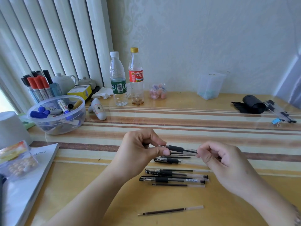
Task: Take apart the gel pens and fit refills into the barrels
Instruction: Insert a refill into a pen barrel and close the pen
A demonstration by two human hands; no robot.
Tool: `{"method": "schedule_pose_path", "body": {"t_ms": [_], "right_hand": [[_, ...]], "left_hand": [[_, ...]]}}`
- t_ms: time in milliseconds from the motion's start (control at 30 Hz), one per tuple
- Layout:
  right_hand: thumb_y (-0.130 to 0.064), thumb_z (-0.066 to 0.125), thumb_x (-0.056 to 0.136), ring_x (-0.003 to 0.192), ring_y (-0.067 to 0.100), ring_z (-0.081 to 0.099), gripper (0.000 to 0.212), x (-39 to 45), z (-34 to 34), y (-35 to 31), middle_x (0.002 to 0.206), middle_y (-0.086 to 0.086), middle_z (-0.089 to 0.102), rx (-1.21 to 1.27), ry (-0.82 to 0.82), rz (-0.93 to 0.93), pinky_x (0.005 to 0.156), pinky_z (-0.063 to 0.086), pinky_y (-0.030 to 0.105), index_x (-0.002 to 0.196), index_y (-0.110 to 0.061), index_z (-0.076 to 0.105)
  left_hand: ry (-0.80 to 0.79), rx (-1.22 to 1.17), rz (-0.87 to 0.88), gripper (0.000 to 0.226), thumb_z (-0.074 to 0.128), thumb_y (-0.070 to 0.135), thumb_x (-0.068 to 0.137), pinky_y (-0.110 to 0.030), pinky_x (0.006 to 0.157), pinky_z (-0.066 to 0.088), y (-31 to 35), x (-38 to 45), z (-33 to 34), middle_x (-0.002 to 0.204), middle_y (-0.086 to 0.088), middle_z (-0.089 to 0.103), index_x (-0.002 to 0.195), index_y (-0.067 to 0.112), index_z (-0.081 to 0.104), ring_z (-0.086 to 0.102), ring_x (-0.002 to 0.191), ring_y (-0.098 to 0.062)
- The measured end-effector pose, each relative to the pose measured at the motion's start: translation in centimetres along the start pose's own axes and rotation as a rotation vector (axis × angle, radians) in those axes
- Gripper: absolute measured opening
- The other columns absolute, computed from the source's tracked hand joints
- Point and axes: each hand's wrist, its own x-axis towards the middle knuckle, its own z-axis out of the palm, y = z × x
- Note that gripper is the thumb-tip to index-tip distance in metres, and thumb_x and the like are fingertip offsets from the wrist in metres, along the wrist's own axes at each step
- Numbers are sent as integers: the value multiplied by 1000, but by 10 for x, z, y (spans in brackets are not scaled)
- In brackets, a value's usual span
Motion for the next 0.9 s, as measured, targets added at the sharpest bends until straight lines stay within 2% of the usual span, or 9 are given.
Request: {"method": "schedule_pose_path", "body": {"t_ms": [100, 167, 300, 400, 500, 600, 667, 800, 900], "right_hand": [[-54, 59, 80, 55, 16, 56, 21, 1, 0, 1, 63, -7, 65, 30, 35, 8, 56, 45, 23, 82, -33, 62], [-52, 56, 83, 53, 12, 55, 21, 0, -1, -1, 60, -7, 63, 32, 45, -18, 51, 42, 17, 77, -33, 64], [-58, 45, 85, 41, 11, 36, 40, -1, -1, -2, 45, 5, 42, 45, -23, 22, 45, 31, 10, 70, -24, 62], [-58, 39, 84, 42, 9, 27, 47, -2, -1, -2, 46, -1, 29, 41, -138, 93, 44, 29, 12, 66, -18, 54], [-58, 42, 84, 40, 7, 34, 43, -1, -2, 0, 44, 2, 38, -88, -65, 46, 42, 29, 16, 65, -25, 62], [-55, 47, 85, 45, 10, 53, 28, -1, -5, -1, 51, -7, 59, -235, 19, -26, 44, 41, 23, 75, -35, 64], [-52, 50, 85, 55, 7, 60, 21, 0, -5, -1, 59, -16, 63, -243, 54, -54, 45, 43, 18, 78, -36, 63], [-47, 53, 86, 64, -8, 59, 18, 1, -3, 1, 60, -30, 56, -278, 82, -116, 49, 39, 7, 80, -33, 63], [-57, 45, 90, 50, 8, 57, 33, -2, 2, 3, 52, -9, 61, -231, 54, -82, 45, 46, 24, 78, -33, 64]], "left_hand": [[21, -5, -5, 16, 84, 13, 66, -5, 50, 37, 0, 1, 0, 61, 17, 67, 67, 12, 68, 53, 48, 8], [14, 15, 8, 15, 84, 10, 68, -3, 52, 38, 1, 0, 1, 65, 12, 69, 67, 11, 69, 53, 49, 9], [-14, 47, 41, 12, 83, 11, 71, -13, 61, 48, -5, -2, 0, 72, 6, 75, 66, 15, 73, 66, 64, 3], [-70, 117, 87, 8, 83, 15, 72, -17, 63, 51, -6, -3, -1, 73, 10, 75, 69, 16, 76, 68, 67, 0], [-114, 186, 23, 10, 84, 26, 72, -13, 55, 41, -6, -1, -4, 71, 16, 72, 75, 26, 75, 55, 53, 3], [-189, 269, 26, 15, 73, 38, 82, -17, 65, 50, -9, 1, -6, 80, 13, 73, 96, 32, 71, 64, 70, 1], [-223, 342, 54, 16, 65, 35, 90, -18, 73, 52, -10, 1, -5, 83, 19, 72, 103, 28, 71, 65, 82, 4], [-206, 584, 207, 12, 62, 29, 93, -26, 62, 50, -14, 0, -2, 79, 24, 63, 92, 28, 73, 58, 75, 2], [-163, 682, 311, 12, 66, 19, 85, -24, 50, 48, -18, -1, -1, 80, 18, 70, 83, 26, 75, 60, 70, -2]]}}
